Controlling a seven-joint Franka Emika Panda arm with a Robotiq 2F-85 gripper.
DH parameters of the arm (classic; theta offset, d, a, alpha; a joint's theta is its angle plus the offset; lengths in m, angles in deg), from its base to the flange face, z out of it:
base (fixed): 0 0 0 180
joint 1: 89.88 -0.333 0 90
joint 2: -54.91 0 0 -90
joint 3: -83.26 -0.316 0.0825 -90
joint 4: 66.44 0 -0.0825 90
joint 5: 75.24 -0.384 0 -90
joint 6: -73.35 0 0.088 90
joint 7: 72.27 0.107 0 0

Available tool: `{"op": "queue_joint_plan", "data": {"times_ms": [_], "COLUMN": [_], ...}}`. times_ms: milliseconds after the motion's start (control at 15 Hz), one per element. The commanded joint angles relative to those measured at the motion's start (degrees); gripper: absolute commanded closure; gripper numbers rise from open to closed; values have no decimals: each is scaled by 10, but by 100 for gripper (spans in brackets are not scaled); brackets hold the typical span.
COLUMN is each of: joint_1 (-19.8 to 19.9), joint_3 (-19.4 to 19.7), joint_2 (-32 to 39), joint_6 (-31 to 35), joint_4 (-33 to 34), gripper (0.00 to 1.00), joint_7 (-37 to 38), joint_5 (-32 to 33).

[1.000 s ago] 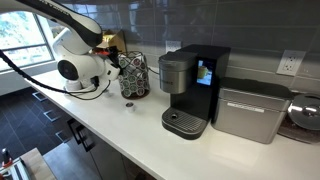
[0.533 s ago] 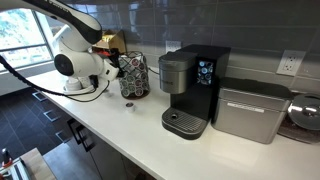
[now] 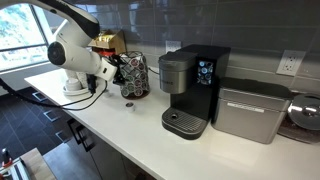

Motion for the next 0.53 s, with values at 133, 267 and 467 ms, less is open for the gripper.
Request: {"op": "queue_joint_plan", "data": {"times_ms": [133, 267, 467], "joint_1": [-52, -67, -60], "joint_3": [4, 5, 0], "joint_2": [38, 62, 62], "joint_6": [106, 116, 102], "joint_4": [-20, -36, -38], "gripper": [0, 0, 0], "joint_7": [121, 175, 179], "joint_5": [168, 239, 251]}}
